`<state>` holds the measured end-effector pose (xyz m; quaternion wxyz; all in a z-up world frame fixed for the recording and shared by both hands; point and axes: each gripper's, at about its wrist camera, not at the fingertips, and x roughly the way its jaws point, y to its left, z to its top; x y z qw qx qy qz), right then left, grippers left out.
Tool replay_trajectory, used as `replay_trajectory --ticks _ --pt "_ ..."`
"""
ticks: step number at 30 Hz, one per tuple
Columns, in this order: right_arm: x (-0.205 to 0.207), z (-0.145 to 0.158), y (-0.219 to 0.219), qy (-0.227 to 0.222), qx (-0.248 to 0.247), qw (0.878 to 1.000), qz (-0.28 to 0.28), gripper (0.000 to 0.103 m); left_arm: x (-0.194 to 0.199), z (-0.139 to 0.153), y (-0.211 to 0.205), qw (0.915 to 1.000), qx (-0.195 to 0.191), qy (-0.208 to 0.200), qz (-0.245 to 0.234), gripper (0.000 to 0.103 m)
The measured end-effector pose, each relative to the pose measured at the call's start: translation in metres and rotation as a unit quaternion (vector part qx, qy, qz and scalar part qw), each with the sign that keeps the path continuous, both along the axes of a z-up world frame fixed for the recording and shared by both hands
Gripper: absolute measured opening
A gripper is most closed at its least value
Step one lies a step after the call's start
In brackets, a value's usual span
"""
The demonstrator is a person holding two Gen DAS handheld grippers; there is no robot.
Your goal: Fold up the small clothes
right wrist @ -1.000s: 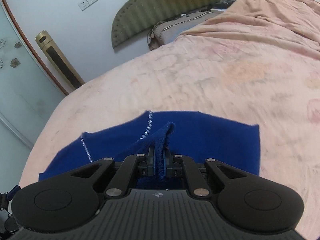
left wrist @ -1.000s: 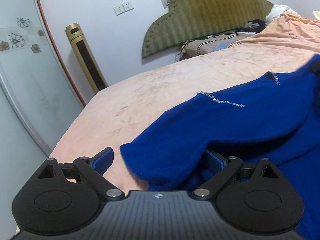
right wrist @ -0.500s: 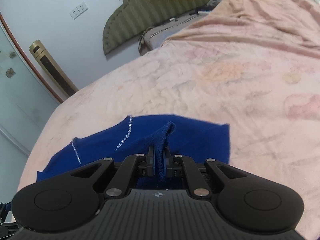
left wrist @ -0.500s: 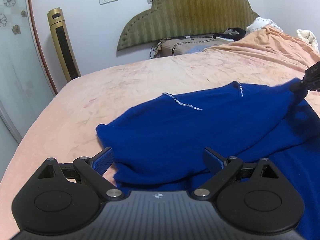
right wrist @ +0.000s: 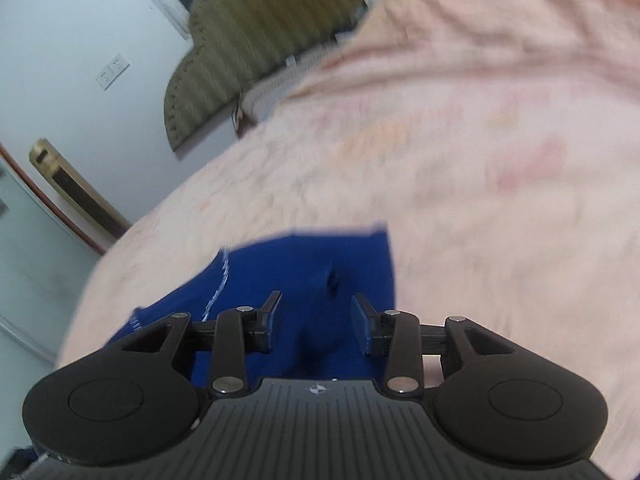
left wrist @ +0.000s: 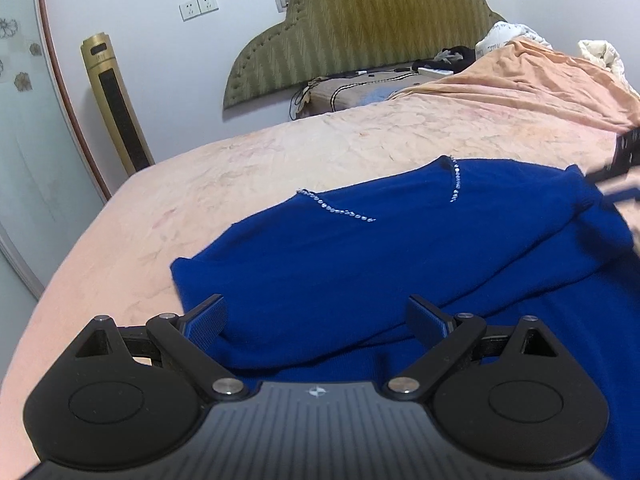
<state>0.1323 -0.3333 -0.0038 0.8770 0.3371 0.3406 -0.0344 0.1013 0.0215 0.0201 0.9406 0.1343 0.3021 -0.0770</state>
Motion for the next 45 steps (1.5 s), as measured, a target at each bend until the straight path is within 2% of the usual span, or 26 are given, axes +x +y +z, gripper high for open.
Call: replay_trajectory --ticks 3,5,7,10,11,16,19,22,26,27,28,29,32,34,36,40,45 --pt "-0.003 -0.021 0.003 0.02 0.071 0.997 -0.012 0.04 0.001 0.0 -0.004 1.0 -0.004 0.007 -0.002 0.096" --pt "0.001 -0.029 0.009 0.024 0.085 0.996 -0.028 0.04 0.0 0.0 -0.008 1.0 0.0 0.007 0.0 0.096" --pt "0.006 -0.033 0.011 0.008 0.091 0.995 -0.05 0.041 -0.001 0.0 -0.01 1.0 0.004 0.005 0.003 0.096" --pt "0.011 -0.036 0.013 0.007 0.08 0.994 -0.07 0.016 -0.002 0.001 -0.01 1.0 0.001 0.005 0.006 0.096" --pt "0.012 -0.036 0.016 0.007 0.071 0.995 -0.064 0.013 -0.003 0.0 -0.01 0.9999 -0.001 0.007 0.008 0.096" --pt "-0.004 -0.019 0.017 -0.017 0.012 0.998 -0.055 0.009 0.001 -0.006 -0.011 0.9995 -0.008 0.024 0.02 0.096" --pt "-0.003 -0.014 0.015 -0.014 -0.027 0.998 -0.054 0.008 0.001 -0.007 -0.012 0.9993 -0.012 0.024 0.025 0.096" --pt "0.003 -0.017 0.016 0.01 -0.045 0.998 -0.042 0.014 0.001 -0.009 -0.012 0.9991 -0.013 0.026 0.03 0.096" --pt "-0.01 0.002 0.032 -0.025 -0.116 0.991 -0.053 0.021 0.002 -0.011 -0.011 0.9988 -0.011 0.031 0.036 0.096" --pt "-0.011 0.005 0.036 -0.035 -0.119 0.991 -0.038 0.025 0.002 -0.012 -0.011 0.9986 -0.011 0.033 0.039 0.096" --pt "-0.009 0.005 0.04 -0.036 -0.118 0.992 -0.017 0.037 0.002 -0.012 -0.01 0.9985 -0.012 0.034 0.041 0.096" --pt "-0.006 0.003 0.044 -0.032 -0.113 0.993 0.004 0.044 0.002 -0.013 -0.009 0.9983 -0.015 0.036 0.044 0.096" --pt "0.006 -0.011 0.054 0.012 -0.137 0.99 0.038 0.049 0.001 -0.013 -0.006 0.9978 -0.02 0.041 0.048 0.096" --pt "0.006 -0.017 0.056 0.03 -0.169 0.985 0.017 0.048 -0.001 -0.013 -0.005 0.9977 -0.018 0.041 0.05 0.096" --pt "-0.005 -0.011 0.057 0.017 -0.184 0.983 0.004 0.05 -0.003 -0.014 -0.005 0.9977 -0.015 0.042 0.051 0.096" --pt "-0.031 0.001 0.065 -0.022 -0.173 0.984 0.031 0.065 -0.005 -0.015 -0.004 0.9968 -0.026 0.049 0.057 0.096" --pt "-0.066 0.0 0.075 -0.041 -0.177 0.982 0.051 0.065 -0.018 -0.016 -0.003 0.9961 -0.038 0.058 0.054 0.096"
